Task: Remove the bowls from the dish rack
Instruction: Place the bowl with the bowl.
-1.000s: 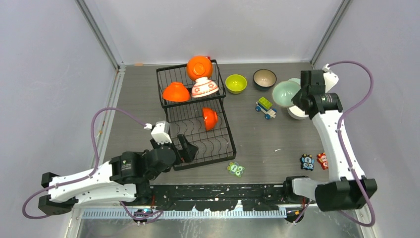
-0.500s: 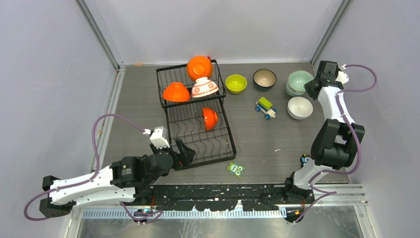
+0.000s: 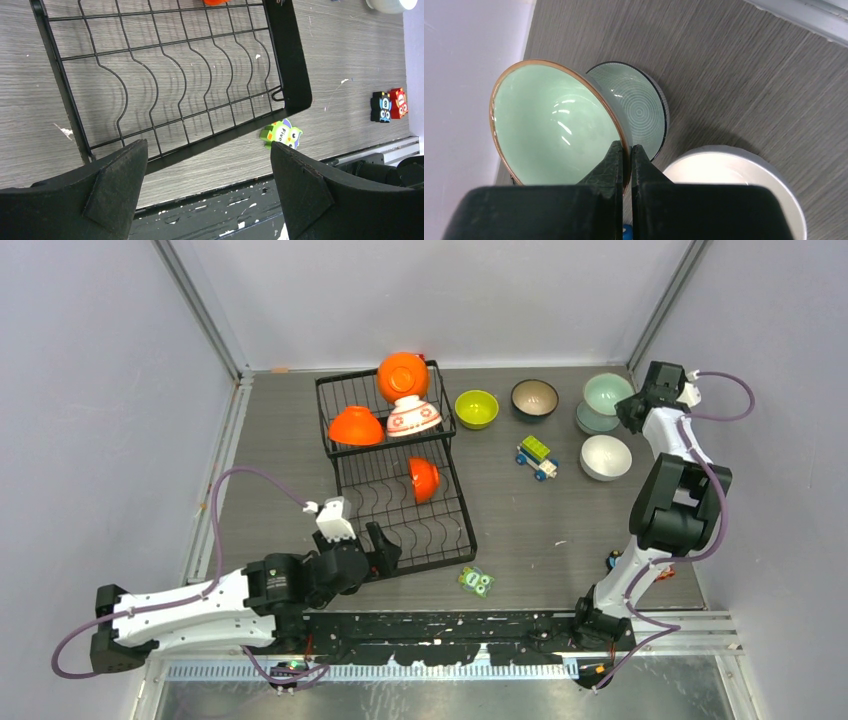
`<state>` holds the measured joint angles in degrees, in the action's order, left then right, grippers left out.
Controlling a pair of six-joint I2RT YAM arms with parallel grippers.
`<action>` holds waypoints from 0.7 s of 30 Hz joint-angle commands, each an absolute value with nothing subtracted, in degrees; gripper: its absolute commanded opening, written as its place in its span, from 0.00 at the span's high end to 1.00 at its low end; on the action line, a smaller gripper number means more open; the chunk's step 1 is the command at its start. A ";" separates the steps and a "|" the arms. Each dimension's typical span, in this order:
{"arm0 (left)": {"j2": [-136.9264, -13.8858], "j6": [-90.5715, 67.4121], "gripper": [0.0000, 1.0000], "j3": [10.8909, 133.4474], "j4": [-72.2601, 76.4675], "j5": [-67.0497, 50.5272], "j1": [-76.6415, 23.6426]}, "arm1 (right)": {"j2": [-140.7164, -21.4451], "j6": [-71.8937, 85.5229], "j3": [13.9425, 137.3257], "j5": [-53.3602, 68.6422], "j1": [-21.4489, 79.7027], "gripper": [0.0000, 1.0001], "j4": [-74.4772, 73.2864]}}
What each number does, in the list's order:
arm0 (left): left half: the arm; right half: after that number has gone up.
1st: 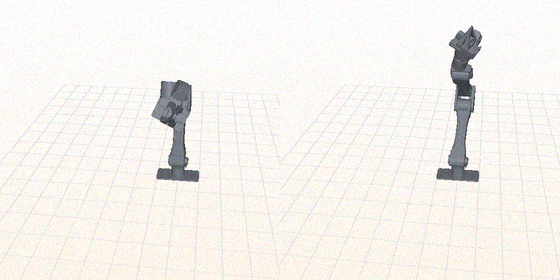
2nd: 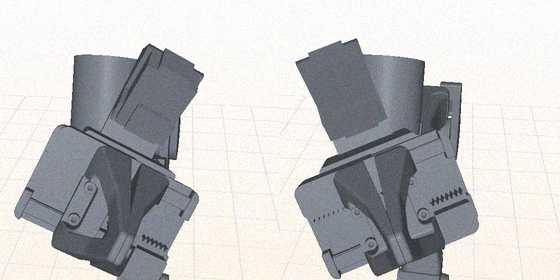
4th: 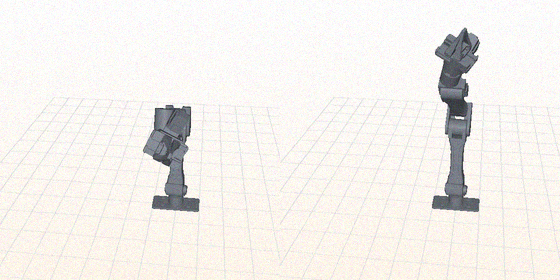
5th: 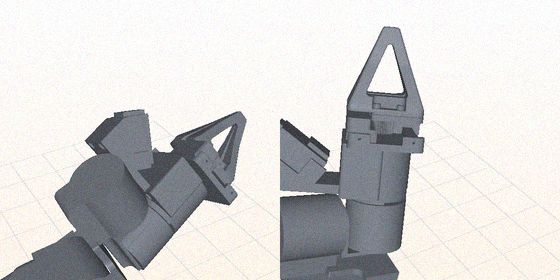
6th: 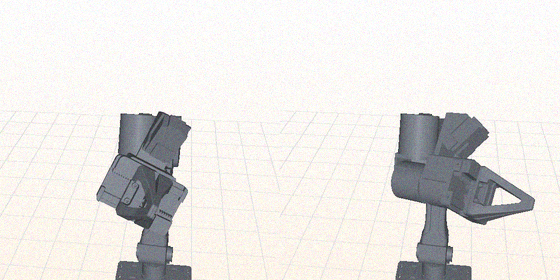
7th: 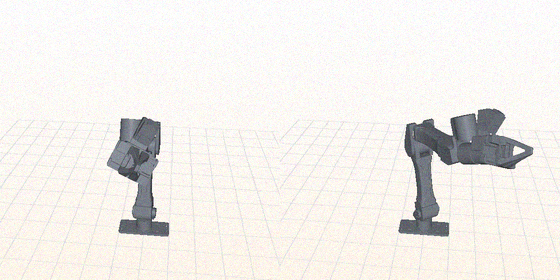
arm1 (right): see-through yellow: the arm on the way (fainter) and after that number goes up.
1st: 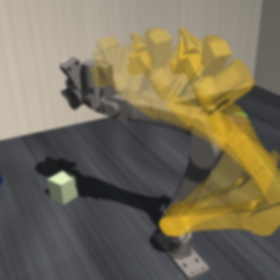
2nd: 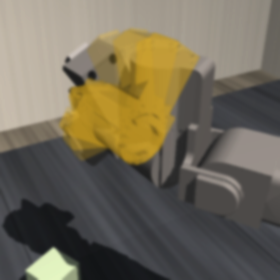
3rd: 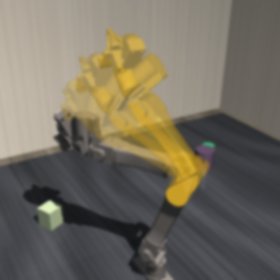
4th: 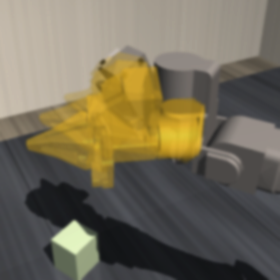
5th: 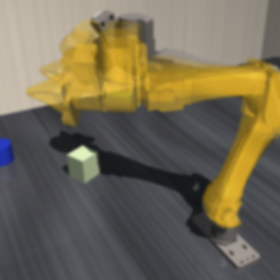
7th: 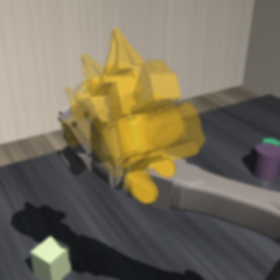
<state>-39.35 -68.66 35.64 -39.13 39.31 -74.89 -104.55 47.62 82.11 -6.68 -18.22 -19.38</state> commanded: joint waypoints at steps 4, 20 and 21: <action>-37.30 -69.79 0.07 35.24 -38.66 42.64 -74.99 | -105.34 49.55 85.58 -4.97 -18.37 0.99 -11.83; -38.92 -71.28 0.07 34.34 -38.55 41.85 -74.97 | -108.90 49.78 86.93 -4.00 -18.41 0.99 -11.90; -39.02 -71.35 0.07 34.26 -38.53 41.90 -74.99 | -109.07 49.83 86.88 -4.00 -18.37 0.99 -11.95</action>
